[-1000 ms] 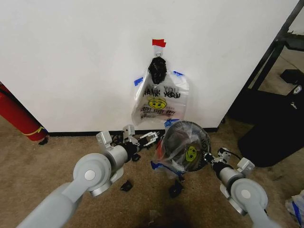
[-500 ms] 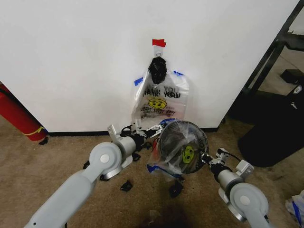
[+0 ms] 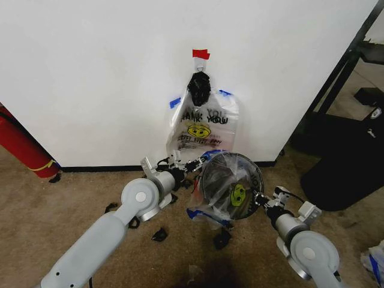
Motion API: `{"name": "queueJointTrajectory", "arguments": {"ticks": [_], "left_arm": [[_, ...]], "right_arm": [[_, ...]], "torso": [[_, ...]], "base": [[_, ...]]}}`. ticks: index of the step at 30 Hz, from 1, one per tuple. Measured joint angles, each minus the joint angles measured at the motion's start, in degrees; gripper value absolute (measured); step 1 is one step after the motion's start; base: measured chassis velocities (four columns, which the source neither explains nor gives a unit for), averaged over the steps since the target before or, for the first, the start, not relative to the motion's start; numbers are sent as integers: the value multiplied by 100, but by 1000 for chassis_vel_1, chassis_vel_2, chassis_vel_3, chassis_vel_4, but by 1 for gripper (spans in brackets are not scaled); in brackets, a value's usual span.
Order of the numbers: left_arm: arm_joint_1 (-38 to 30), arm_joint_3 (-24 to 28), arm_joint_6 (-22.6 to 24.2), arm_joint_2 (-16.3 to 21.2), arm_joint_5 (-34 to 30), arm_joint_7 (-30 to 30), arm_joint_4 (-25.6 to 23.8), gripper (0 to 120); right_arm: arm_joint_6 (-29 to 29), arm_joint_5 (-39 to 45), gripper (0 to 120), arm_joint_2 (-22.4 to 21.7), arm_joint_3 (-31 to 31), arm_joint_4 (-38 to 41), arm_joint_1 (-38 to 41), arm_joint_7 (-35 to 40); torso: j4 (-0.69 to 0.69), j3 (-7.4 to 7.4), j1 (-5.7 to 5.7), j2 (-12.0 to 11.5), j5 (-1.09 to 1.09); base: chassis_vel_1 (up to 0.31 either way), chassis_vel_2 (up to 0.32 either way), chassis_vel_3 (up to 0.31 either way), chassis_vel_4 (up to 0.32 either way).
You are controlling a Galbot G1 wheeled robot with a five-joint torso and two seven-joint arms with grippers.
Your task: Pick up the garbage bag from the wall and place it over the trash bin.
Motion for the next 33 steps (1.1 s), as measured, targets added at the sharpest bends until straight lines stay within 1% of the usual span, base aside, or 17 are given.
{"name": "queueJointTrajectory", "arguments": {"ticks": [1, 2, 3, 4, 8, 17, 19, 21, 23, 25, 28, 31, 33], "left_arm": [[0, 0, 0, 0, 0, 0, 0, 29], [1, 9, -5, -5, 16, 0, 0, 22], [1, 14, -5, -6, 22, 0, 0, 20], [-1, 23, -5, -5, 29, 0, 0, 14], [-16, 41, 1, -4, 75, 16, 41, 0], [-74, 129, -14, -81, 455, 98, 272, 0], [-135, 147, -63, -123, 529, 138, 422, 0], [-194, 158, -86, -184, 617, 183, 687, 0], [-186, 205, -89, -170, 706, 223, 749, 0], [-176, 221, -90, -162, 735, 235, 751, 0], [-91, 304, -95, -152, 955, 282, 776, 0], [-64, 298, -95, -161, 1015, 260, 775, 0], [-59, 216, -57, -127, 1018, 199, 671, 0]], "right_arm": [[0, 0, 0, 0, 0, 0, 0, 0], [2, 0, 0, -2, -3, 2, 5, 0], [3, 0, 0, -2, -5, 3, 8, 0], [4, -1, 0, -3, -13, 4, 14, 0], [4, -40, 0, -3, -36, 18, 30, 27], [-17, -7, 0, -12, -83, 147, 37, 98], [-25, 14, 0, -19, -83, 189, 17, 100], [-28, 21, 0, -18, -83, 258, -29, 107], [-29, 27, 0, -15, -79, 309, -57, 116], [-30, 32, 0, -15, -76, 317, -61, 118], [-34, 84, 0, -20, -46, 380, -81, 136], [-35, 91, 0, -19, -47, 395, -83, 148], [-34, 89, 0, -5, -52, 393, -80, 163]], "torso": [[0, 0, 0, 0, 0], [0, 0, 0, 0, 0], [0, 0, 0, 0, 0], [0, 0, 0, 0, 0], [0, 0, 0, 0, 0], [0, 0, 0, 0, 0], [0, 0, 0, 0, 0], [-1, 0, 0, 0, 0], [-1, 0, 0, 0, 0], [-1, 0, 0, 0, 0], [0, 0, 0, 0, -1], [0, 0, 0, 0, -1], [-1, 0, 0, 0, -1]], "base": [[0, 0, 0, 0], [0, 0, 0, 0], [0, 0, 0, 0], [0, 0, 0, 0], [0, 0, 0, 0], [0, 0, 0, 0], [0, 0, 0, 0], [0, 0, 0, 0], [0, 0, 0, 0], [0, 0, 0, 0], [0, 0, 0, 0], [0, 0, 0, 0], [0, 0, 0, 0]]}}
